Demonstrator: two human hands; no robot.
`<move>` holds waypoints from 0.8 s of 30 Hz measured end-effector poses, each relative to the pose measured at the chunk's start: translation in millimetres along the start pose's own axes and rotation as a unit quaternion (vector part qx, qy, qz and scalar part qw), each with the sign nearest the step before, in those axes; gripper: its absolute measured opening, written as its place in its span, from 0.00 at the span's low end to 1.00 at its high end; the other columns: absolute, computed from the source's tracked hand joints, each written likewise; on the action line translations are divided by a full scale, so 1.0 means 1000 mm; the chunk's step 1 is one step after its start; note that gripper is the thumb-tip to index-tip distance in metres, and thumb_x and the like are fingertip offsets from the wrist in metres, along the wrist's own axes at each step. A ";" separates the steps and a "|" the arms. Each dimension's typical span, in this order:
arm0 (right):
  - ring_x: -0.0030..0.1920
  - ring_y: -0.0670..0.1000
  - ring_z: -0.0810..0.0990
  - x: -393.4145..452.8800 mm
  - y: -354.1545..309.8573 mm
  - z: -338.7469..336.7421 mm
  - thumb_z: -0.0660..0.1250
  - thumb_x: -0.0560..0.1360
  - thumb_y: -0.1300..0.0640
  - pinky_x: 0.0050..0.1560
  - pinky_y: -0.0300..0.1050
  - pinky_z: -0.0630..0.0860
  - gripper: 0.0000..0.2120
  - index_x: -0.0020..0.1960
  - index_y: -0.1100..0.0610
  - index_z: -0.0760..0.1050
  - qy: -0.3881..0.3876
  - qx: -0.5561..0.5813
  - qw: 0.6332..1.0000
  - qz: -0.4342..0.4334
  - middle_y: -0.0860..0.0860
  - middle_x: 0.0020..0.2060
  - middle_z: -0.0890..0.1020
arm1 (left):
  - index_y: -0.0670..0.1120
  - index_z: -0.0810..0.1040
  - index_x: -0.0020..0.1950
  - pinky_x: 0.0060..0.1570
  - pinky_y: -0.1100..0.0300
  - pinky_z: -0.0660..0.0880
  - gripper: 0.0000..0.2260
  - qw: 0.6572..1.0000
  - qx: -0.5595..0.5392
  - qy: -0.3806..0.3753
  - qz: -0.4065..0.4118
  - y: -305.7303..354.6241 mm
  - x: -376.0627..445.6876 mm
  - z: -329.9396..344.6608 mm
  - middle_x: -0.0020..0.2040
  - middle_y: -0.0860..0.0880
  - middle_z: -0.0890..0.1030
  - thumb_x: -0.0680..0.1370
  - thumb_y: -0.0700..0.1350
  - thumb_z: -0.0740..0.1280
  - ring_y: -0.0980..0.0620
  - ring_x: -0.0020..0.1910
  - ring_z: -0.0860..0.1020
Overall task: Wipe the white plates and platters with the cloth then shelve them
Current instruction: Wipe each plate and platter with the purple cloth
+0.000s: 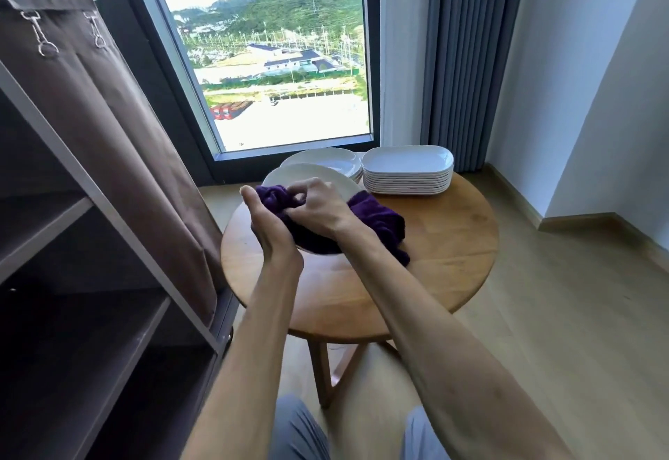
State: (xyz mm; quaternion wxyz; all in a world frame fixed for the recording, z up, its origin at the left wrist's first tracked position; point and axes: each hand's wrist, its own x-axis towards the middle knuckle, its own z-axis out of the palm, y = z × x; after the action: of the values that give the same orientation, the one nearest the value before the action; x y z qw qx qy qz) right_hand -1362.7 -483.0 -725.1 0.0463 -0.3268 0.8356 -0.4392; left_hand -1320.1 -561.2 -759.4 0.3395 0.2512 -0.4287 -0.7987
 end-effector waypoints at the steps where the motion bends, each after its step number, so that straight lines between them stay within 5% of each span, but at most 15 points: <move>1: 0.47 0.54 0.81 -0.003 0.000 -0.003 0.71 0.73 0.56 0.48 0.46 0.78 0.09 0.52 0.50 0.85 -0.043 0.015 0.999 0.005 0.51 0.41 0.83 | 0.46 0.78 0.39 0.40 0.57 0.78 0.26 1.000 -0.013 -0.004 -0.006 0.004 0.002 -0.004 0.33 0.48 0.82 0.81 0.66 0.59 0.48 0.37 0.83; 6: 0.37 0.49 0.77 -0.012 0.001 -0.015 0.71 0.72 0.60 0.35 0.37 0.73 0.07 0.49 0.59 0.84 -0.158 -0.053 0.985 0.055 0.51 0.36 0.80 | 0.39 0.82 0.51 0.31 0.53 0.80 0.10 0.999 -0.030 0.013 -0.043 0.009 0.001 -0.018 0.34 0.45 0.84 0.74 0.45 0.71 0.44 0.32 0.85; 9: 0.41 0.51 0.79 -0.015 0.006 -0.011 0.72 0.71 0.59 0.34 0.37 0.72 0.02 0.43 0.56 0.83 -0.149 -0.092 0.980 0.092 0.51 0.36 0.80 | 0.44 0.83 0.54 0.40 0.46 0.83 0.07 0.997 -0.038 0.008 -0.060 0.008 -0.001 -0.023 0.43 0.44 0.87 0.78 0.43 0.69 0.41 0.42 0.87; 11: 0.46 0.54 0.83 -0.013 0.014 -0.015 0.72 0.70 0.56 0.39 0.38 0.77 0.08 0.48 0.54 0.82 -0.140 -0.162 0.965 0.150 0.52 0.42 0.83 | 0.46 0.82 0.58 0.54 0.43 0.82 0.10 0.997 -0.032 -0.009 -0.068 0.008 0.001 -0.030 0.51 0.45 0.87 0.82 0.48 0.65 0.39 0.53 0.85; 14: 0.57 0.58 0.82 -0.009 0.033 -0.021 0.74 0.69 0.53 0.55 0.46 0.79 0.19 0.59 0.54 0.79 -0.045 -0.230 0.944 0.230 0.54 0.54 0.82 | 0.48 0.83 0.63 0.55 0.46 0.82 0.13 0.999 0.014 -0.021 -0.042 0.008 0.002 -0.041 0.57 0.47 0.86 0.82 0.50 0.65 0.43 0.57 0.84; 16: 0.57 0.59 0.82 -0.002 0.035 -0.023 0.72 0.69 0.55 0.51 0.46 0.76 0.16 0.55 0.55 0.78 0.038 -0.226 0.947 0.225 0.55 0.53 0.82 | 0.49 0.84 0.59 0.47 0.50 0.83 0.11 0.999 0.025 -0.025 -0.029 0.004 -0.006 -0.040 0.54 0.48 0.87 0.82 0.49 0.65 0.44 0.54 0.85; 20: 0.42 0.60 0.82 0.008 0.031 -0.023 0.69 0.64 0.61 0.37 0.43 0.70 0.05 0.40 0.59 0.78 0.182 -0.131 0.960 0.167 0.55 0.37 0.82 | 0.48 0.85 0.58 0.60 0.40 0.80 0.12 0.999 0.037 -0.028 -0.024 -0.009 -0.024 -0.029 0.54 0.45 0.87 0.82 0.50 0.65 0.40 0.57 0.83; 24: 0.42 0.57 0.82 0.002 0.019 -0.019 0.73 0.67 0.58 0.40 0.46 0.75 0.06 0.45 0.56 0.82 0.206 0.004 0.975 0.081 0.52 0.36 0.83 | 0.54 0.86 0.54 0.60 0.46 0.80 0.22 0.995 0.076 -0.054 0.031 -0.011 -0.034 -0.010 0.51 0.52 0.87 0.73 0.68 0.67 0.46 0.58 0.83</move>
State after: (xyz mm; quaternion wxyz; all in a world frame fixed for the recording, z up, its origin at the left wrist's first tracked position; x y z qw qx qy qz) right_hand -1381.0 -463.1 -727.7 -0.0901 -0.1607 0.8488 -0.4955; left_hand -1294.9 -535.9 -770.5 0.3198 0.2192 -0.5135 -0.7655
